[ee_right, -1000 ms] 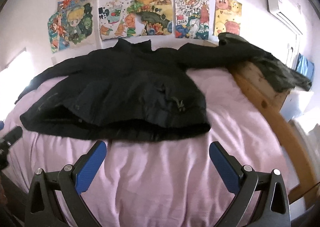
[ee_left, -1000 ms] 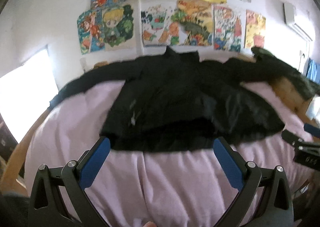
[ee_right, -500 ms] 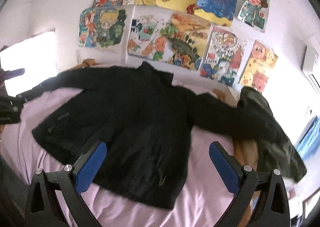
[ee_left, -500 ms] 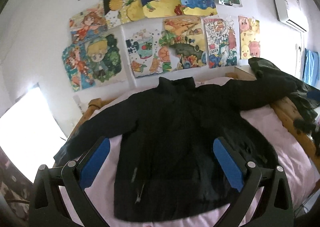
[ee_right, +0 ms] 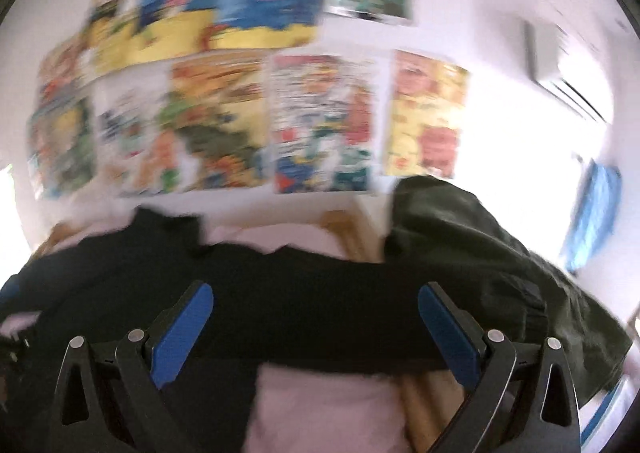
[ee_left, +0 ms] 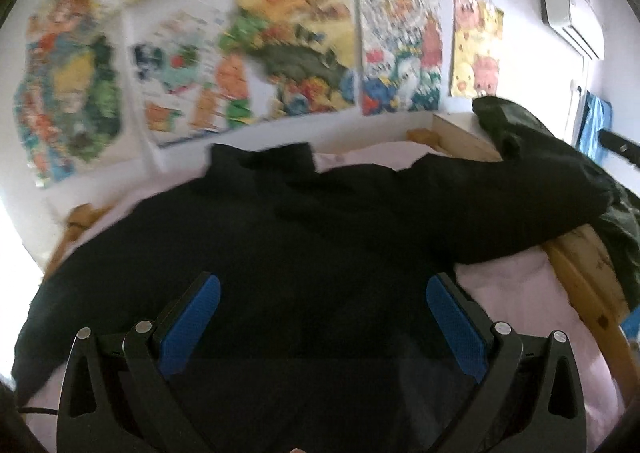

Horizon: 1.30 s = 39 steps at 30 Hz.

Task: Fold large clothes

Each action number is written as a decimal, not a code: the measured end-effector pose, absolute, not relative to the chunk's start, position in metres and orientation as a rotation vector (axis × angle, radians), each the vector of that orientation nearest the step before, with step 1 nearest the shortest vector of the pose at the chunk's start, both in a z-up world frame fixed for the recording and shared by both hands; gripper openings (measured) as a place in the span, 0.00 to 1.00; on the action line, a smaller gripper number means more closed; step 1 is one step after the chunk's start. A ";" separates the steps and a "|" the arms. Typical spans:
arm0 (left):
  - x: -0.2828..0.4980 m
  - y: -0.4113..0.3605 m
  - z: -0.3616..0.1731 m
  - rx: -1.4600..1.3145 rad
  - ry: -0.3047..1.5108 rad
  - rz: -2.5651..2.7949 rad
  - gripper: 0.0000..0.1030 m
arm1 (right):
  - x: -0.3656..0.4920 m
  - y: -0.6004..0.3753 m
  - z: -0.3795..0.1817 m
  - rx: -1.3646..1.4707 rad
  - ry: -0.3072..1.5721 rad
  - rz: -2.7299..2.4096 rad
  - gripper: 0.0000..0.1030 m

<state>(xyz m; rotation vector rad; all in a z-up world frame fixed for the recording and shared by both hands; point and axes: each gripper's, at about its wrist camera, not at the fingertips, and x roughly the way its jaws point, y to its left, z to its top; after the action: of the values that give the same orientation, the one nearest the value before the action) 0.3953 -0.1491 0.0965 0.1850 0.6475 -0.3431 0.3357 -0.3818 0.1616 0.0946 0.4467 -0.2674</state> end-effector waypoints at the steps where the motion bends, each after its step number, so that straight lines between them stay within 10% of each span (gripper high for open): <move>1: 0.412 -0.159 0.087 0.194 0.655 -0.350 0.99 | 0.337 -0.394 0.157 0.112 0.447 -0.303 1.00; 24: 0.576 -0.250 -0.050 0.145 0.846 -0.376 0.99 | 0.329 -0.572 0.071 0.543 0.547 -0.655 0.98; 35: 0.589 -0.257 -0.080 0.160 0.871 -0.356 0.99 | 0.324 -0.567 0.084 0.534 0.439 -0.658 0.15; 39: 0.582 -0.240 -0.066 0.105 0.865 -0.364 0.99 | 0.322 -0.556 0.095 0.502 0.374 -0.573 0.08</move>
<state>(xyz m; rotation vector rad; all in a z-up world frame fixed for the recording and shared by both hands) 0.5820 -0.2395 -0.0664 0.1054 0.8654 -0.3635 0.3223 -0.5558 0.0954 0.5016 0.3738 -0.5726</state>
